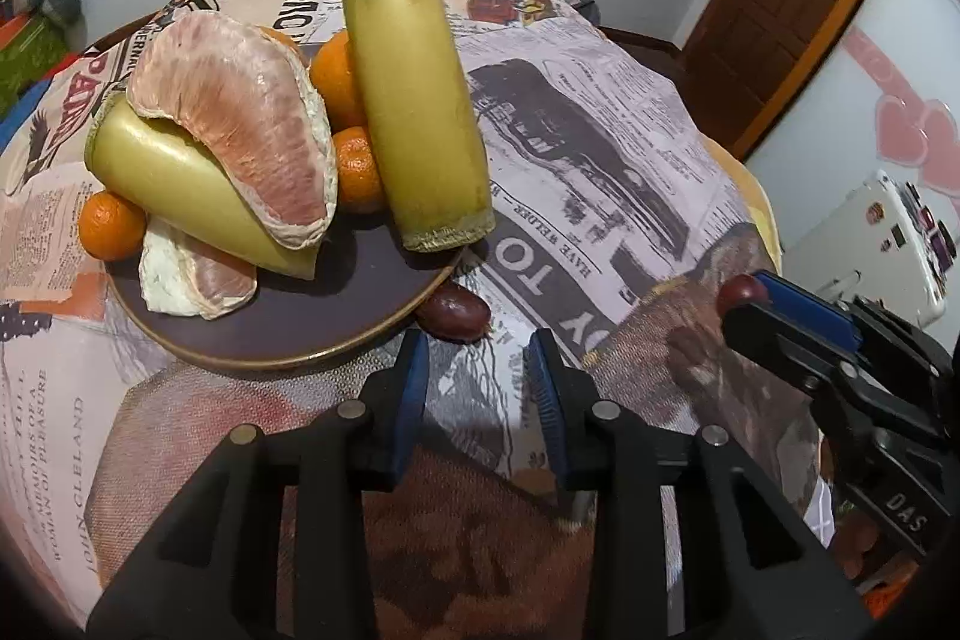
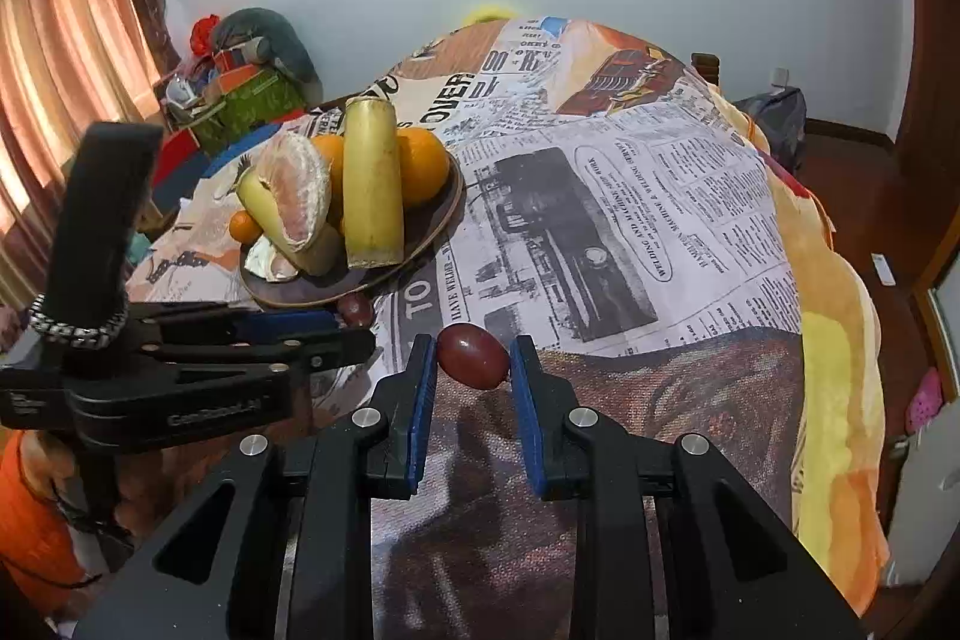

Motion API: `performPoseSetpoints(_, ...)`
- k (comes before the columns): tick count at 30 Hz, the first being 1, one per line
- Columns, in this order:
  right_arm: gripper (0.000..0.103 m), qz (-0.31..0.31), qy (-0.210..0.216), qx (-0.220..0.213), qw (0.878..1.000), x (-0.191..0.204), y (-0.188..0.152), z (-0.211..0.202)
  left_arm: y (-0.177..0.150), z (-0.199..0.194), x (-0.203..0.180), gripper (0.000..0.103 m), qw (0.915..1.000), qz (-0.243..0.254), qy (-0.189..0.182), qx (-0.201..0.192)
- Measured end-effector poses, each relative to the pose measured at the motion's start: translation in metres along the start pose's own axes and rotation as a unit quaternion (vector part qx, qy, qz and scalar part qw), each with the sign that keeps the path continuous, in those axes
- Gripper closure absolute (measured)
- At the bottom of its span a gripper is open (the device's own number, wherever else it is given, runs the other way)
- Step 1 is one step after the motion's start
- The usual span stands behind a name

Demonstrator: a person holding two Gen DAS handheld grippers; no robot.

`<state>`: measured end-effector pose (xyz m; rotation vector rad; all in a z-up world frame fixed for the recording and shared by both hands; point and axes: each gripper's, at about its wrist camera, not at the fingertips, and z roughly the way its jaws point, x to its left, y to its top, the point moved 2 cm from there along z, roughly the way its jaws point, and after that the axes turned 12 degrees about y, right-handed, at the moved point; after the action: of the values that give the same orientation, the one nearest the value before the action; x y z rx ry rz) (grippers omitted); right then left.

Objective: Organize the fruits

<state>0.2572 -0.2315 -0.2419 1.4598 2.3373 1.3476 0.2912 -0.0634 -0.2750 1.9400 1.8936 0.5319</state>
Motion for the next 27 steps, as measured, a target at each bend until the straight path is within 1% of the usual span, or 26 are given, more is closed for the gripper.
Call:
performPoseSetpoints(2, 0.080, 0.003, 0.003, -0.002, 1.000, -0.003, 0.000, -0.001, 0.002, 0.001, 0.000, 0.068, 1.0000, -0.007, 0.005, -0.002)
performPoseSetpoints(5, 0.080, 0.005, 0.005, -0.005, 1.000, -0.005, 0.000, -0.003, 0.004, 0.005, 0.000, 0.069, 0.9998, -0.021, 0.000, 0.004)
performPoseSetpoints(7, 0.080, 0.008, 0.008, -0.006, 1.000, -0.007, -0.001, -0.003, 0.005, 0.007, -0.001, 0.072, 0.9997, -0.024, 0.005, 0.004)
performPoseSetpoints(9, 0.080, 0.010, 0.008, -0.007, 1.000, -0.009, -0.001, -0.003, 0.005, 0.009, -0.001, 0.079, 0.9996, -0.027, 0.013, 0.003)
performPoseSetpoints(11, 0.080, 0.012, 0.010, -0.007, 1.000, -0.010, -0.002, -0.002, 0.005, 0.010, 0.000, 0.084, 0.9994, -0.027, 0.020, 0.002)
performPoseSetpoints(15, 0.080, 0.012, 0.011, -0.005, 1.000, -0.010, -0.002, -0.002, 0.005, 0.008, 0.003, 0.085, 0.9995, -0.028, 0.012, 0.003)
performPoseSetpoints(20, 0.080, 0.008, 0.010, -0.003, 1.000, -0.005, 0.000, -0.001, -0.002, -0.003, 0.004, 0.085, 0.9999, -0.016, 0.002, 0.000)
performPoseSetpoints(24, 0.079, -0.002, 0.010, -0.002, 1.000, 0.003, 0.003, -0.001, -0.009, -0.020, 0.010, 0.085, 0.9999, -0.008, -0.004, -0.012)
performPoseSetpoints(27, 0.079, -0.011, 0.012, 0.000, 1.000, 0.011, 0.006, 0.002, -0.010, -0.035, 0.020, 0.085, 0.9996, -0.007, 0.002, -0.028)
